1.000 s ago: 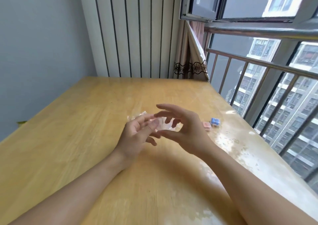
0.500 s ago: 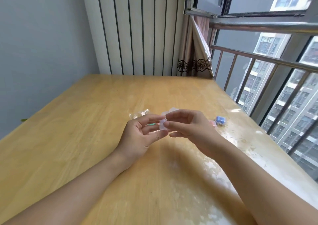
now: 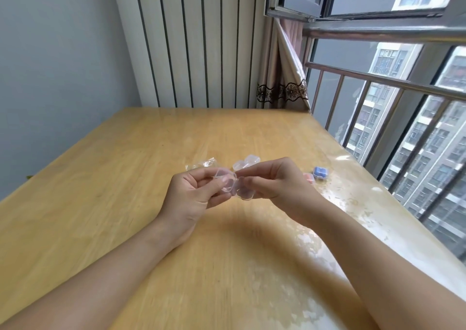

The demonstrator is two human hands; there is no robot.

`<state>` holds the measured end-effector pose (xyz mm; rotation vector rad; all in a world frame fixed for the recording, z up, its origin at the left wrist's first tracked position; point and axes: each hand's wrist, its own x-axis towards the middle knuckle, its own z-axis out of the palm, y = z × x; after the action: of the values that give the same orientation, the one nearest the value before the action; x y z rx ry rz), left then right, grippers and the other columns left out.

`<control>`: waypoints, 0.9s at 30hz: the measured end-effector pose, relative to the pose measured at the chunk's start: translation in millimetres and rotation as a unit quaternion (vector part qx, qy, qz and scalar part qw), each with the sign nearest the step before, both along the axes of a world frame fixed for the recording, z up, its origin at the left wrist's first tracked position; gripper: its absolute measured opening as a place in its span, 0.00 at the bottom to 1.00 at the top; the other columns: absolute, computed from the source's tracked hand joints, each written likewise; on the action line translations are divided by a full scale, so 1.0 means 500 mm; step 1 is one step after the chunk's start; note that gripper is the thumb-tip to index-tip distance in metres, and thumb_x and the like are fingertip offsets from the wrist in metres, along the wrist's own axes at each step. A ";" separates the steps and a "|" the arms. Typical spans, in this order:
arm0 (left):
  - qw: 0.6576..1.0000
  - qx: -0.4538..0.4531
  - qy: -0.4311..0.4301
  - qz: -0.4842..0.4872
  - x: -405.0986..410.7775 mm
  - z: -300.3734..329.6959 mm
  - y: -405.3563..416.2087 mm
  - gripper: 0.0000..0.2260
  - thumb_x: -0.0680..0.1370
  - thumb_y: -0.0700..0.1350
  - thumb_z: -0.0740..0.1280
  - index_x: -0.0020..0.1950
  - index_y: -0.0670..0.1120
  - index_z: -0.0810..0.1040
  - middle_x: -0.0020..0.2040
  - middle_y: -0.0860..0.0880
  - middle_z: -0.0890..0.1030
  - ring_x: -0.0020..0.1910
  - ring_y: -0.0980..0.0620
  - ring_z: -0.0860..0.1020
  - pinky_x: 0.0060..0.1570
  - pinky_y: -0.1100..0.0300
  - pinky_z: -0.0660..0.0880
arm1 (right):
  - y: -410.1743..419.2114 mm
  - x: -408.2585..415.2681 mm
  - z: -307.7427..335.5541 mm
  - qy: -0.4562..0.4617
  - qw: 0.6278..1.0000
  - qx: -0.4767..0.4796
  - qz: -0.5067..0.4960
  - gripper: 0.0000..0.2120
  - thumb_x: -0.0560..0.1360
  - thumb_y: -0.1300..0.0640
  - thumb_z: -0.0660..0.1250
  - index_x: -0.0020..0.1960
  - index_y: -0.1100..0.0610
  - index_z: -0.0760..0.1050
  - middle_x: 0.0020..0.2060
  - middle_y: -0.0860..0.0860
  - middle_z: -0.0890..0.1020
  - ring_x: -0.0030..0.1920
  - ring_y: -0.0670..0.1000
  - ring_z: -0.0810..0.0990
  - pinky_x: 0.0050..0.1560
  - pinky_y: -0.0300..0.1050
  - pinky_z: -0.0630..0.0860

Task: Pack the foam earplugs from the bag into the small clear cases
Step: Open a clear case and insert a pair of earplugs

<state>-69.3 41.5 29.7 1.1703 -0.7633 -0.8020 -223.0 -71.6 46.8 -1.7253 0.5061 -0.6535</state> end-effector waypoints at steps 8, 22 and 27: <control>0.977 0.100 -0.180 -0.054 -0.012 -0.015 0.000 0.09 0.72 0.37 0.77 0.47 0.38 0.80 0.35 0.44 0.84 0.28 0.45 0.82 0.26 0.57 0.77 | -0.046 -0.028 0.013 0.062 0.995 0.080 -0.025 0.09 0.73 0.68 0.75 0.53 0.66 0.81 0.41 0.62 0.85 0.33 0.53 0.84 0.31 0.41 0.79; 0.903 -0.041 -0.408 0.131 0.021 0.002 0.006 0.06 0.70 0.50 0.75 0.37 0.49 0.84 0.28 0.53 0.80 0.25 0.54 0.73 0.30 0.60 0.74 | -0.055 -0.016 -0.014 0.160 0.955 -0.216 -0.121 0.05 0.73 0.54 0.77 0.48 0.52 0.86 0.44 0.42 0.86 0.44 0.40 0.84 0.43 0.38 0.79; 0.871 0.126 -0.453 0.140 0.114 -0.019 -0.021 0.23 0.67 0.53 0.66 0.62 0.52 0.79 0.59 0.57 0.79 0.57 0.55 0.74 0.55 0.58 0.73 | -0.011 0.011 -0.019 0.094 0.925 -0.357 -0.088 0.05 0.75 0.60 0.73 0.48 0.53 0.87 0.40 0.44 0.84 0.41 0.43 0.81 0.40 0.31 0.72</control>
<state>-12.4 31.2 20.0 1.8804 -1.2281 -0.0537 -217.6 -77.2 37.2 -2.4673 0.6049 -0.8742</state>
